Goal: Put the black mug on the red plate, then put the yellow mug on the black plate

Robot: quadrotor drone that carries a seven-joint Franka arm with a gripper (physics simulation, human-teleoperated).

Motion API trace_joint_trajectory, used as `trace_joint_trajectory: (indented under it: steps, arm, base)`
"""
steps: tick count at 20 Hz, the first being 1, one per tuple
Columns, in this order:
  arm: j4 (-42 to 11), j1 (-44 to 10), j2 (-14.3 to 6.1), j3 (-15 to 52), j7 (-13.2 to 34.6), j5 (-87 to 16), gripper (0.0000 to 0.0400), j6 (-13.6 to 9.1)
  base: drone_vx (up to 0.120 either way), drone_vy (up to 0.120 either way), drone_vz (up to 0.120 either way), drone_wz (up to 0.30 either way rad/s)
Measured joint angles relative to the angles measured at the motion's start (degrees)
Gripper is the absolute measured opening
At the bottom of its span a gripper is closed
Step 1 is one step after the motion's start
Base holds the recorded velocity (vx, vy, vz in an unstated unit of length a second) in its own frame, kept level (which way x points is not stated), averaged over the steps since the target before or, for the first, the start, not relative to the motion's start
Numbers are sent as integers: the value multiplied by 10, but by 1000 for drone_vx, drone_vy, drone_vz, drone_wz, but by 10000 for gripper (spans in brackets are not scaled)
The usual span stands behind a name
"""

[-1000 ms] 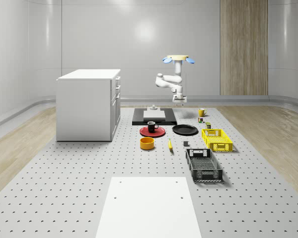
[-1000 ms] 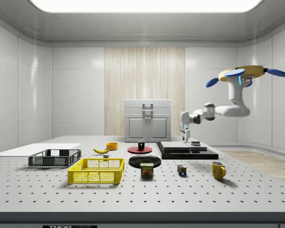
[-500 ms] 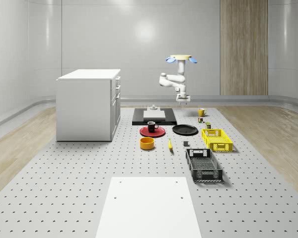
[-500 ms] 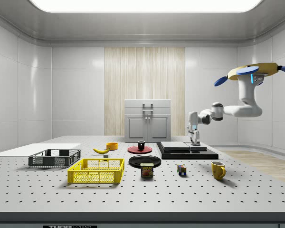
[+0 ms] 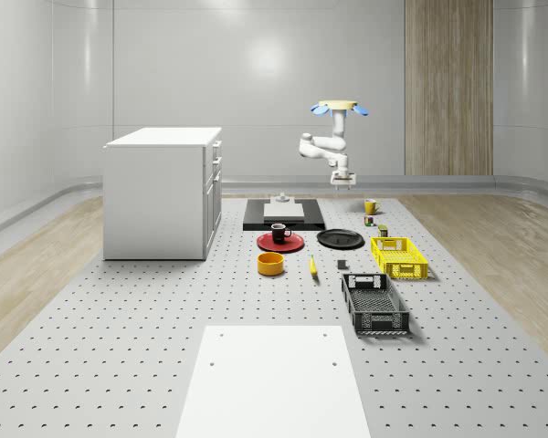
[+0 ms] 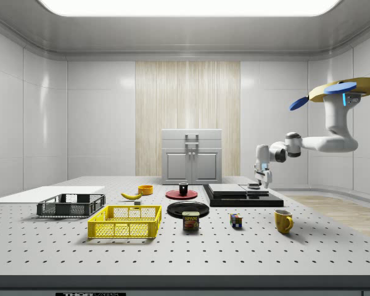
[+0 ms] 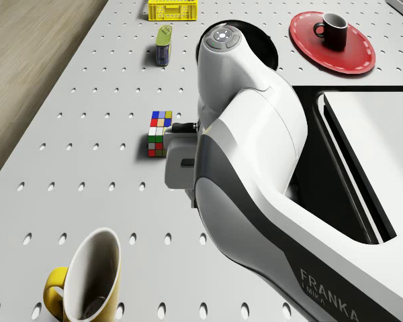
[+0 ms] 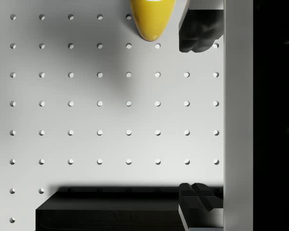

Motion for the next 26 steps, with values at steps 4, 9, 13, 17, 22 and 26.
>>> trace_joint_trajectory:
  steps: [4, 9, 13, 17, 22, 26]
  arm:
    - [0, 0, 0, 0, 0, 0, 400, 0]
    - [0, 0, 0, 0, 0, 0, 400, 0]
    - [0, 0, 0, 0, 0, 0, 400, 0]
    - [0, 0, 0, 0, 0, 0, 400, 0]
    - [0, 0, 0, 0, 0, 0, 400, 0]
    - [0, 0, 0, 0, 0, 0, 400, 0]
  base:
    - [-90, 120, 0, 0]
    - [0, 120, -72, 0]
    - [0, 120, -120, 0]
    - [0, 120, -120, 0]
    - [0, 120, 0, 0]
    - [0, 120, 0, 0]
